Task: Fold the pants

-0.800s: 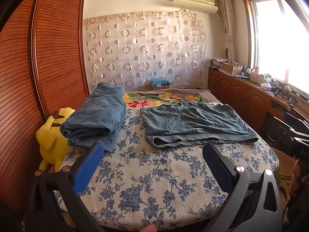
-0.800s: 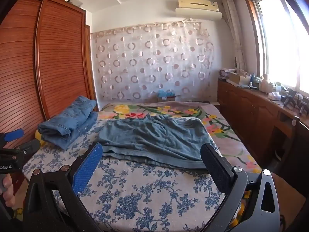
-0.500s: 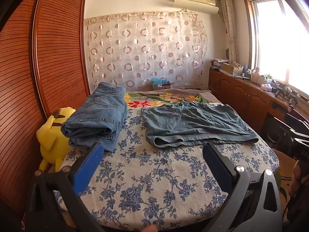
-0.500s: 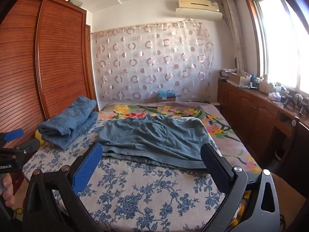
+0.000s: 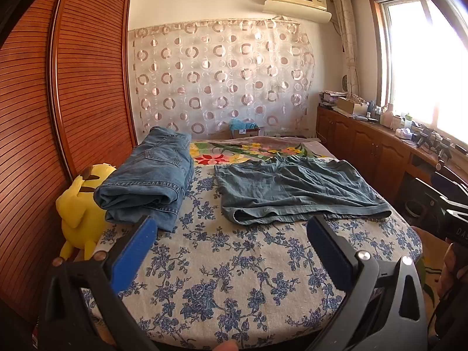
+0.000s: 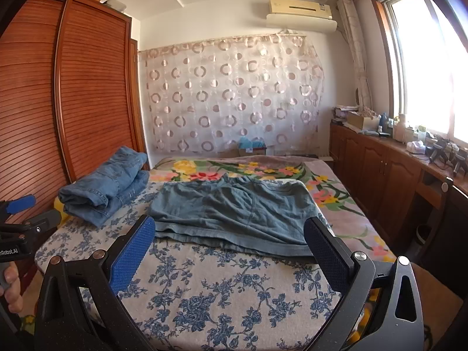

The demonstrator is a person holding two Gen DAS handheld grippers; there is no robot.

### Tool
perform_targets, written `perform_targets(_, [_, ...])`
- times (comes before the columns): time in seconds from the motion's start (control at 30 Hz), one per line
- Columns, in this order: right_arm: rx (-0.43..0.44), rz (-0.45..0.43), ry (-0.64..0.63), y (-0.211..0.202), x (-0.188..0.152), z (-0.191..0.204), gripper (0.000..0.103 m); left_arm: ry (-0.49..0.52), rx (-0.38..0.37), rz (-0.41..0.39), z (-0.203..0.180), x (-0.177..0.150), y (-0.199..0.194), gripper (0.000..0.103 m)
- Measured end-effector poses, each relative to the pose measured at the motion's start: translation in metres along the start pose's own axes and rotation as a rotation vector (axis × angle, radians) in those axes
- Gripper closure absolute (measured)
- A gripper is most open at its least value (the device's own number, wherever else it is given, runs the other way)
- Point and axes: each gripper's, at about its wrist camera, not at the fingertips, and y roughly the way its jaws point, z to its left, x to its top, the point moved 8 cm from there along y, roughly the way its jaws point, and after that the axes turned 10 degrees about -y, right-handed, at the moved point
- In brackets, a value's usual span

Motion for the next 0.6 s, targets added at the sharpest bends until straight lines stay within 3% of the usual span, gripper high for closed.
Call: perform_targets(0.6, [-0.001, -0.004, -0.001, -0.0018, 0.0023, 0.0002, 0.0, -0.003, 0.0, -0.013, 0.0014, 0.0036, -0.0009, 0.0])
